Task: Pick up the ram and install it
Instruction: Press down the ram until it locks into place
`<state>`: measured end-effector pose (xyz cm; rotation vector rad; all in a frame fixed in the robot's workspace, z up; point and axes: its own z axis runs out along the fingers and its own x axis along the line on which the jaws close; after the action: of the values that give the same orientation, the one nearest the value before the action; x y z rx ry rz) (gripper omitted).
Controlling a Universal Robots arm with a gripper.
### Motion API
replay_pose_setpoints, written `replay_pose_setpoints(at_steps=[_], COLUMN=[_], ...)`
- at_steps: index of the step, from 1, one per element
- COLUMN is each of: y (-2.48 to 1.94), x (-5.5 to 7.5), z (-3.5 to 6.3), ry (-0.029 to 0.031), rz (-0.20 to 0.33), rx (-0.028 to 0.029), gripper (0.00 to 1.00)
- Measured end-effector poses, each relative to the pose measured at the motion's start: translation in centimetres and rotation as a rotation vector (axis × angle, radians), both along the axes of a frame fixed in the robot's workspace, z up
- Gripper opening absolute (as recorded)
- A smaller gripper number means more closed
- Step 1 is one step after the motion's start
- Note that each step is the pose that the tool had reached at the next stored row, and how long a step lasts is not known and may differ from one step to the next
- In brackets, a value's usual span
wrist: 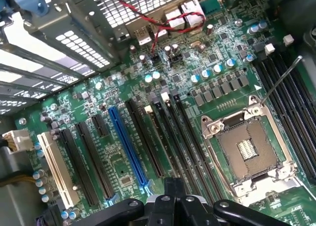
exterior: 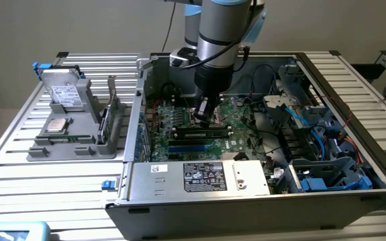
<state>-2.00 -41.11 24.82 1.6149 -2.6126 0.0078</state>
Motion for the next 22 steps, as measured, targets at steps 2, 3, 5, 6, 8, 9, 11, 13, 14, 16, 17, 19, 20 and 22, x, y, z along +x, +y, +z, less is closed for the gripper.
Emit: replay_pose_setpoints(at_steps=[2, 3, 5, 6, 8, 9, 11, 13, 14, 16, 17, 19, 20, 22], y=[0.0, 0.0, 0.0, 0.0, 0.0, 0.0, 0.0, 0.0, 0.0, 0.0, 0.0, 0.0, 0.0, 0.0], x=[0.0, 0.0, 0.0, 0.0, 0.0, 0.0, 0.0, 0.0, 0.0, 0.0, 0.0, 0.0, 0.0, 0.0], z=[-0.02, -0.04, -0.05, -0.06, -0.06, -0.07, -0.07, -0.07, -0.07, -0.08, -0.08, -0.08, -0.08, -0.08], ry=[0.0, 0.0, 0.0, 0.0, -0.0003, -0.0006, -0.0013, -0.0022, -0.0026, -0.0037, -0.0042, -0.0051, -0.0056, -0.0067], rz=[-0.033, -0.05, -0.081, -0.098, -0.126, -0.138, -0.164, -0.191, -0.204, -0.233, -0.246, -0.273, -0.286, -0.313], rx=[0.0, 0.0001, 0.0, 0.0, 0.0, 0.0001, 0.0001, 0.0001, 0.0001, 0.0003, 0.0003, 0.0004, 0.0004, 0.0005], gripper=[0.11, 0.11, 0.11, 0.11, 0.11, 0.11, 0.11, 0.11, 0.11, 0.11, 0.11, 0.11, 0.11, 0.11])
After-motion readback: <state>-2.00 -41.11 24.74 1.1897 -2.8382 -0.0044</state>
